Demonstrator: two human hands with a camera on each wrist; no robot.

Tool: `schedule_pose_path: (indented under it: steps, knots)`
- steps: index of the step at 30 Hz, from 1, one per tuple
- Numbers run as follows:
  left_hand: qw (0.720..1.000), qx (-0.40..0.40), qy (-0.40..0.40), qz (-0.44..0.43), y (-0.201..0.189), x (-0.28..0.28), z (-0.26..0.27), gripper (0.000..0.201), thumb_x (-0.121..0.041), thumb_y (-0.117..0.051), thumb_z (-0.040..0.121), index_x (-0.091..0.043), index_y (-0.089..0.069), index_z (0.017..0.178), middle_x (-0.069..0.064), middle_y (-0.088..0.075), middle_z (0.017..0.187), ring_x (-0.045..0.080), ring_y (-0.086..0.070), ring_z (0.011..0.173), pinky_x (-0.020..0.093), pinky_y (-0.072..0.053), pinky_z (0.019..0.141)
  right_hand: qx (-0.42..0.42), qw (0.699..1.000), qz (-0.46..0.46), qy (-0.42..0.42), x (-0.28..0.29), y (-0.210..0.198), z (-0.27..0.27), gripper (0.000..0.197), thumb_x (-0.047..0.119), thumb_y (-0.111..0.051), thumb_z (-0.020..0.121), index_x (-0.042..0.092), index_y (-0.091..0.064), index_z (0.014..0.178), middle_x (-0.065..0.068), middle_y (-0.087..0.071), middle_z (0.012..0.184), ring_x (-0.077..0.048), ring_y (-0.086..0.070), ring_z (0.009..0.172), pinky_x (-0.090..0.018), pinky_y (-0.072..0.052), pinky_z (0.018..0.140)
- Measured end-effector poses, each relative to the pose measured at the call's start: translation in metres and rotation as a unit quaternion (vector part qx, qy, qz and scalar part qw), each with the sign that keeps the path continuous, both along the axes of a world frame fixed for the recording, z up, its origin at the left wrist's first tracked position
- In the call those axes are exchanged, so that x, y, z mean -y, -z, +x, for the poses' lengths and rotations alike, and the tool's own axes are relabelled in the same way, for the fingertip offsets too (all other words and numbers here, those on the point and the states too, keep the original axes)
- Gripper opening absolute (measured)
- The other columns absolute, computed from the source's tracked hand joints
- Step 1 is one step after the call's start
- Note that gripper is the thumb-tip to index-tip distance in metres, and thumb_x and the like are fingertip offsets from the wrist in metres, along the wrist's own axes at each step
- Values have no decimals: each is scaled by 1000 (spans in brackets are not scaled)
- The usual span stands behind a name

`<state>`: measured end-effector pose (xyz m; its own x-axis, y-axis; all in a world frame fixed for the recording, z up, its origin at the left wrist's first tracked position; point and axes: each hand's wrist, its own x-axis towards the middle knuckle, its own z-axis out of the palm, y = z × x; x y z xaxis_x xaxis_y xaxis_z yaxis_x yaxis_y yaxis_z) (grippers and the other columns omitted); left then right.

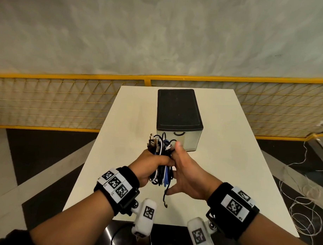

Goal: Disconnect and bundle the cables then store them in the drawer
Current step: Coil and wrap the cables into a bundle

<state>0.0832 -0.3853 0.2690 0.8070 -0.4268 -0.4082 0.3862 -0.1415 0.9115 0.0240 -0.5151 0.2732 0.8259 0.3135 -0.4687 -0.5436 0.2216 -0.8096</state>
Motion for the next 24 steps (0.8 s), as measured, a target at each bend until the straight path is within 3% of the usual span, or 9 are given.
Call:
schedule_pose_path:
  steps: [5,11,14,17,19,21,22,24]
  knots:
    - [1000,-19,-20,-1,4,2,-7,20,7,-66,78,-10,-73,86,11,-74,79,29,-73,77,35,-57,67,-19,999,-29,-17,1,0,0,71,86,-28,77,54,-41,139,3,-42,152,-31,-46,135,-75,-32,101]
    - [996,-53,-64,-18,7,4,-17,15,7,-64,77,-6,-71,75,17,-65,68,32,-65,61,36,-56,58,-31,999,-12,-39,-1,0,1,70,91,-35,70,57,-51,129,5,-51,144,-30,-54,127,-74,-45,87]
    - [995,-57,-75,-30,5,3,-16,18,9,-61,78,-5,-69,71,16,-60,64,28,-61,57,34,-54,55,-39,998,-12,-37,-2,-1,1,65,90,-30,73,60,-50,127,10,-50,144,-29,-51,129,-75,-39,94]
    - [994,-50,-91,-29,2,3,-9,14,7,-62,78,-2,-67,69,18,-61,64,28,-61,58,34,-53,57,-35,997,-57,25,4,-1,-1,70,85,-29,79,53,-38,141,16,-43,140,-23,-41,135,-67,-30,104]
    - [992,-40,-116,-26,2,0,0,14,5,-63,78,-1,-66,65,18,-62,64,28,-62,59,34,-52,59,-33,984,-129,122,14,7,1,64,73,-38,88,35,-47,139,8,-50,133,-21,-50,122,-51,-40,98]
    - [989,-36,-143,-31,3,-4,9,15,4,-64,78,-1,-66,64,17,-63,64,29,-60,58,34,-51,61,-32,956,-191,219,26,20,0,36,51,-51,95,22,-61,114,-4,-60,109,-20,-56,91,-35,-45,77]
    - [987,-37,-152,-36,4,-5,12,15,4,-64,78,-1,-67,64,18,-63,64,29,-60,56,35,-51,63,-36,945,-208,248,33,26,-1,27,42,-55,95,17,-61,103,-6,-59,97,-19,-53,80,-32,-43,69]
    - [985,-38,-161,-48,6,-7,15,16,4,-64,78,-1,-68,63,18,-63,65,28,-60,54,38,-51,66,-87,950,-189,234,36,35,-5,27,39,-57,94,12,-57,97,-7,-54,78,-19,-50,65,-30,-39,60]
